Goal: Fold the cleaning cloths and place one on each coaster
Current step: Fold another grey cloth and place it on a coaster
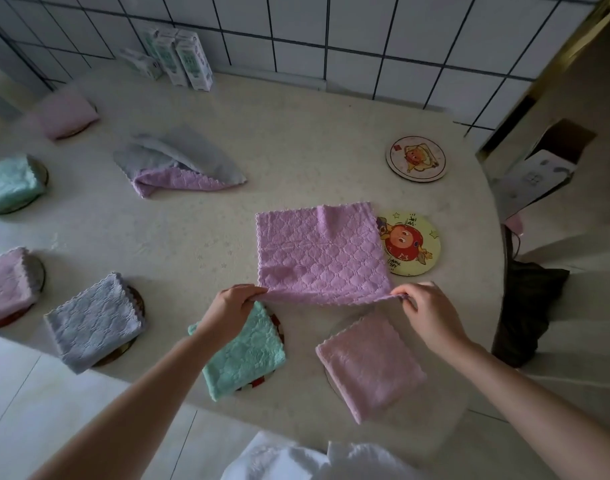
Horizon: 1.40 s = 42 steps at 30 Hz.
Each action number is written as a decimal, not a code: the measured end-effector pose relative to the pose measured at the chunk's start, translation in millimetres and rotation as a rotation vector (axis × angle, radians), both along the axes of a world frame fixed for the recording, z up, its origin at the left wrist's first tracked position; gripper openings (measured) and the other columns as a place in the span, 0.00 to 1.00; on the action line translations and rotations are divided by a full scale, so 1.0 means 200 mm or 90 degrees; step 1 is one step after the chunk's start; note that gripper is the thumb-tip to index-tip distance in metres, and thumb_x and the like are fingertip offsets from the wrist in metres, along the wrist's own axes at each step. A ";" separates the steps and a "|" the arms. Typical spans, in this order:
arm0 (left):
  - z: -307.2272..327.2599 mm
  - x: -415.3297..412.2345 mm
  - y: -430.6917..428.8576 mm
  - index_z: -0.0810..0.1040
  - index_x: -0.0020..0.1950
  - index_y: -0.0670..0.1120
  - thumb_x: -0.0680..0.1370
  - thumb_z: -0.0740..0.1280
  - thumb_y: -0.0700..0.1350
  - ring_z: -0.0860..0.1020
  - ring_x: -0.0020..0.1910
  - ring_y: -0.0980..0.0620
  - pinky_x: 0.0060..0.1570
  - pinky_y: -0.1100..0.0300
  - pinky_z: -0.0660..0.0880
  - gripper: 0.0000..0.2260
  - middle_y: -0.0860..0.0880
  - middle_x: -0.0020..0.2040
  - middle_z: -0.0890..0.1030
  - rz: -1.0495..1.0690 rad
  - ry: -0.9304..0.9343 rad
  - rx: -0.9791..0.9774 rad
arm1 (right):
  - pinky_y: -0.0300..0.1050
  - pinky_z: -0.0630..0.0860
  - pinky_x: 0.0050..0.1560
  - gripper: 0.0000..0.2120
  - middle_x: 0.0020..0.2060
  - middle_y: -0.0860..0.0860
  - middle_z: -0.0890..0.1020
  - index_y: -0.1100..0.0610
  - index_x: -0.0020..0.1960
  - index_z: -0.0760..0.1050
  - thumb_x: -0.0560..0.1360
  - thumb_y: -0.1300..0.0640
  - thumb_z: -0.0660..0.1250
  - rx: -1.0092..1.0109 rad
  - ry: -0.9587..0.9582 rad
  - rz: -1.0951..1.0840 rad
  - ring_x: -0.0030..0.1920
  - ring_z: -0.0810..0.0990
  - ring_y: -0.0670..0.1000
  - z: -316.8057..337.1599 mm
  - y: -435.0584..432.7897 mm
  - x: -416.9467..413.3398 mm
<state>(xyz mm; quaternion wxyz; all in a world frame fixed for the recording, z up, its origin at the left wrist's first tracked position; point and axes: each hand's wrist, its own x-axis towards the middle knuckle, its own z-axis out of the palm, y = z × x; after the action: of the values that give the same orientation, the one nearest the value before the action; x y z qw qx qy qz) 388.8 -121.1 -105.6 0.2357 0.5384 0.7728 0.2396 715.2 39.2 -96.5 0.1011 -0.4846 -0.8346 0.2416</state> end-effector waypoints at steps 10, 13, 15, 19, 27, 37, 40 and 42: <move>0.01 -0.15 0.38 0.82 0.42 0.44 0.74 0.68 0.33 0.80 0.41 0.47 0.48 0.51 0.80 0.07 0.42 0.40 0.82 0.340 -0.440 -0.015 | 0.45 0.76 0.42 0.02 0.39 0.48 0.83 0.56 0.45 0.80 0.74 0.60 0.69 -0.193 0.220 -0.215 0.38 0.80 0.51 0.03 0.42 -0.31; -0.04 -0.19 0.49 0.82 0.43 0.46 0.75 0.67 0.37 0.78 0.39 0.46 0.45 0.48 0.79 0.07 0.44 0.40 0.80 0.422 -0.497 -0.024 | 0.42 0.74 0.40 0.02 0.36 0.47 0.81 0.54 0.44 0.79 0.74 0.55 0.69 -0.247 0.252 -0.302 0.35 0.77 0.47 0.00 0.57 -0.43; -0.07 -0.20 0.56 0.81 0.41 0.45 0.76 0.67 0.39 0.74 0.34 0.49 0.38 0.53 0.76 0.06 0.47 0.34 0.76 0.451 -0.489 -0.033 | 0.42 0.73 0.40 0.04 0.37 0.49 0.81 0.53 0.44 0.79 0.74 0.54 0.69 -0.268 0.245 -0.340 0.37 0.77 0.48 -0.05 0.66 -0.49; -0.15 -0.24 0.67 0.77 0.38 0.45 0.77 0.65 0.40 0.66 0.28 0.52 0.26 0.63 0.65 0.08 0.50 0.29 0.69 0.480 -0.467 -0.039 | 0.44 0.73 0.45 0.05 0.40 0.50 0.82 0.55 0.45 0.80 0.74 0.54 0.68 -0.288 0.212 -0.358 0.41 0.78 0.50 -0.13 0.78 -0.58; -0.25 -0.28 0.73 0.79 0.44 0.43 0.77 0.65 0.41 0.70 0.32 0.51 0.33 0.59 0.67 0.04 0.48 0.34 0.77 0.472 -0.368 -0.041 | 0.40 0.73 0.39 0.08 0.38 0.53 0.83 0.59 0.45 0.80 0.73 0.55 0.70 -0.273 0.172 -0.315 0.39 0.79 0.50 -0.24 0.87 -0.63; -0.28 -0.31 0.76 0.79 0.50 0.46 0.77 0.64 0.46 0.78 0.41 0.46 0.44 0.50 0.77 0.07 0.46 0.43 0.82 0.465 -0.274 -0.085 | 0.41 0.70 0.36 0.11 0.36 0.53 0.81 0.60 0.42 0.79 0.74 0.51 0.69 -0.226 0.085 -0.278 0.37 0.77 0.51 -0.26 0.92 -0.66; -0.27 -0.30 0.78 0.79 0.51 0.45 0.78 0.64 0.47 0.78 0.43 0.45 0.46 0.50 0.77 0.08 0.44 0.45 0.82 0.474 -0.261 -0.091 | 0.38 0.67 0.30 0.13 0.34 0.53 0.80 0.61 0.41 0.79 0.73 0.50 0.70 -0.218 0.055 -0.287 0.33 0.75 0.49 -0.24 0.92 -0.67; -0.26 -0.30 0.78 0.79 0.52 0.45 0.78 0.63 0.50 0.79 0.44 0.44 0.46 0.49 0.77 0.10 0.44 0.45 0.82 0.491 -0.286 -0.097 | 0.37 0.66 0.30 0.13 0.34 0.53 0.80 0.61 0.42 0.79 0.73 0.49 0.70 -0.221 0.056 -0.296 0.33 0.75 0.49 -0.24 0.92 -0.68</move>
<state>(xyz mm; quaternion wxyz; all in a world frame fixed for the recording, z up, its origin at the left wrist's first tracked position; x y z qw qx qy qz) 329.3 34.1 -156.8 0.3304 0.1270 0.8619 0.3631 579.6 223.4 -144.1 0.1052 -0.6618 -0.6422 0.3722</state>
